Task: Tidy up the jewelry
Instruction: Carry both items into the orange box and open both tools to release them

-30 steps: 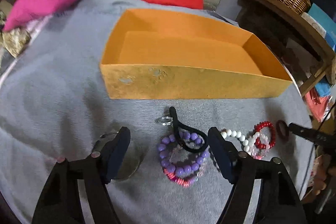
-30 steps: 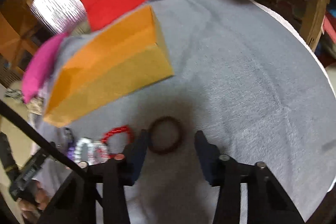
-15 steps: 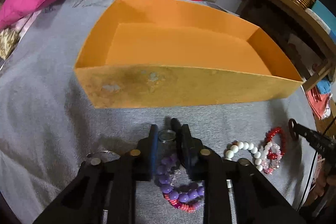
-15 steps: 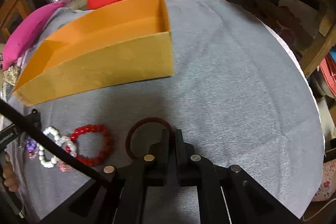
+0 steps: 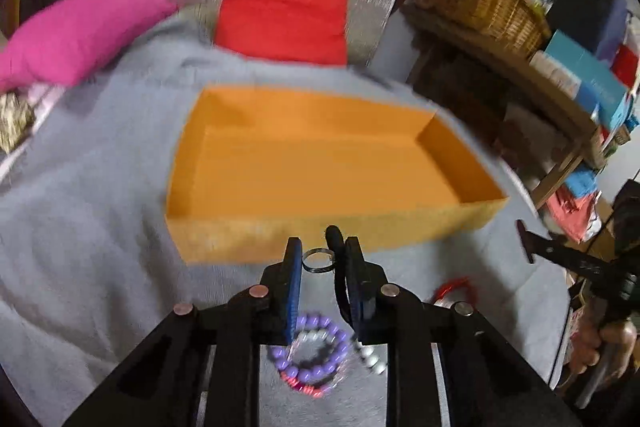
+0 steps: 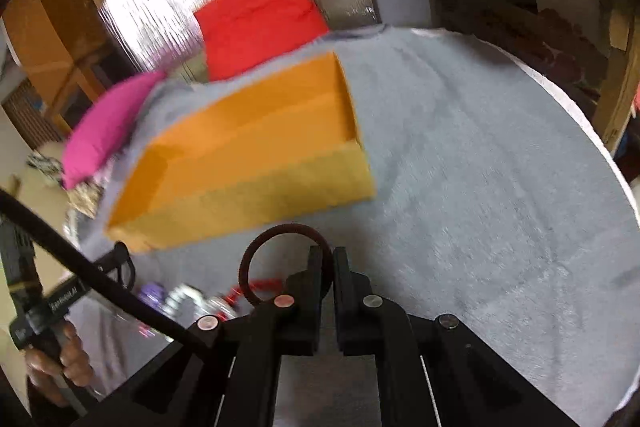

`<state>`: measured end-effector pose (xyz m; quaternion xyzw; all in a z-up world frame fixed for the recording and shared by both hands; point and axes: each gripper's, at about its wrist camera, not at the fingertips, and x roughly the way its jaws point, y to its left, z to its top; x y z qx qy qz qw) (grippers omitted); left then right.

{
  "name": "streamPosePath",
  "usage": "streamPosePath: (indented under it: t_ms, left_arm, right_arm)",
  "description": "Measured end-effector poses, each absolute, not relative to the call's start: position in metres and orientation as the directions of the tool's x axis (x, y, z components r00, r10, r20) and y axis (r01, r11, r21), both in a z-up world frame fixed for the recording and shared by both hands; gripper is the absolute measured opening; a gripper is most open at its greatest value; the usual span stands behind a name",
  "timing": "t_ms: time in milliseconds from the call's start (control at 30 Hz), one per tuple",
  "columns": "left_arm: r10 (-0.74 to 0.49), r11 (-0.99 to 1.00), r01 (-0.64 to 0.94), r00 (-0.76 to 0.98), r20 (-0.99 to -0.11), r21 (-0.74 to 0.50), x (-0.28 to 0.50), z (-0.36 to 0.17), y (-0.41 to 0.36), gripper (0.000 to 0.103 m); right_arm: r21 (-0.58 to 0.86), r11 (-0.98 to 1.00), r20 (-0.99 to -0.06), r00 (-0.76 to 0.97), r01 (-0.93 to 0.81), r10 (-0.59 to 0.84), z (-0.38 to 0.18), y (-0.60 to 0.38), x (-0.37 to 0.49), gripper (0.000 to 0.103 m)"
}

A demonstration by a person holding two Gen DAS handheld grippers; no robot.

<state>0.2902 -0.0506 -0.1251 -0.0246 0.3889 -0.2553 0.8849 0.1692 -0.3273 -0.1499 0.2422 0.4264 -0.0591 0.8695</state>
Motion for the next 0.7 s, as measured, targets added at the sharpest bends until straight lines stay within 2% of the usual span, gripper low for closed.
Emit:
streamPosePath:
  t_ms: [233, 333, 567, 633, 700]
  left_arm:
    - [-0.402, 0.911, 0.370, 0.690, -0.603, -0.183, 0.325, -0.083, -0.053, 0.022]
    - [-0.384, 0.921, 0.331, 0.681, -0.623, -0.206, 0.348, -0.092, -0.049, 0.022]
    - [-0.316, 0.944, 0.282, 0.639, -0.702, -0.169, 0.379, -0.128, -0.050, 0.023]
    - [-0.292, 0.952, 0.263, 0.635, -0.715, -0.155, 0.381, -0.133, -0.048, 0.027]
    - [-0.287, 0.953, 0.262, 0.635, -0.717, -0.149, 0.380, -0.135, -0.048, 0.037]
  right_arm:
    - [0.414, 0.861, -0.697, 0.711, 0.295, 0.092, -0.134, -0.318, 0.227, 0.005]
    - [0.408, 0.866, -0.696, 0.712, 0.289, 0.090, -0.136, -0.313, 0.253, 0.005]
    - [0.342, 0.890, -0.745, 0.664, 0.301, 0.061, -0.162, -0.295, 0.301, 0.007]
    - [0.337, 0.891, -0.743, 0.668, 0.303, 0.054, -0.169, -0.296, 0.308, 0.008]
    - [0.354, 0.885, -0.737, 0.673, 0.304, 0.064, -0.171, -0.299, 0.310, 0.015]
